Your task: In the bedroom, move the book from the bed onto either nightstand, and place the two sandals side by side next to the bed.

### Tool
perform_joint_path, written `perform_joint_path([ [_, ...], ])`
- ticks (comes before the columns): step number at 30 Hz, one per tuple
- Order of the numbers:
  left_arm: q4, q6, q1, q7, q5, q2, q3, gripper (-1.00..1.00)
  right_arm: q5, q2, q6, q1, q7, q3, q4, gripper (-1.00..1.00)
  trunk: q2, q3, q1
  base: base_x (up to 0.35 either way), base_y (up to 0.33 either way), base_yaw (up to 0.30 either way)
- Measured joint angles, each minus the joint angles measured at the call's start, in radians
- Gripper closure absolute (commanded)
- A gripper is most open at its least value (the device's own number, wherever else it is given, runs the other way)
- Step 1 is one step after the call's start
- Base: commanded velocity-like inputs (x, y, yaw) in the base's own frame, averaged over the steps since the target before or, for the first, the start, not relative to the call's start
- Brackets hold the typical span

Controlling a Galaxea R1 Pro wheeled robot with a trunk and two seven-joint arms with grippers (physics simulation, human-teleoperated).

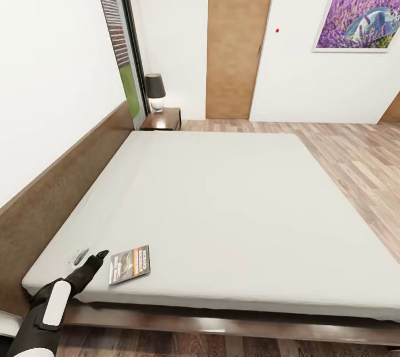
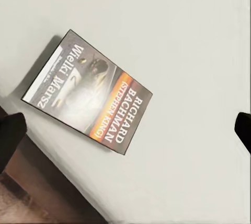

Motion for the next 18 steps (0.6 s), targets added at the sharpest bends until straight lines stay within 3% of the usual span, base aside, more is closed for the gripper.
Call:
perform_joint_path([
  [5,0.001,0.019,0.0,-0.073,0.003,0.004,0.005,-1.0,0.0,0.0,-0.001,0.0,0.0,0.0,0.0,-1.0,0.0,-0.008,0.0,0.0,0.0,0.0],
  [14,0.001,0.023,0.0,-0.091,0.007,0.008,0.011,-1.0,0.0,0.0,-0.001,0.0,0.0,0.0,0.0,-1.0,0.0,-0.022,0.0,0.0,0.0,0.0],
  [18,0.001,0.024,0.0,-0.093,0.051,0.02,0.017,-1.0,0.0,0.0,-0.001,0.0,0.0,0.0,0.0,-1.0,0.0,-0.029,0.0,0.0,0.0,0.0],
])
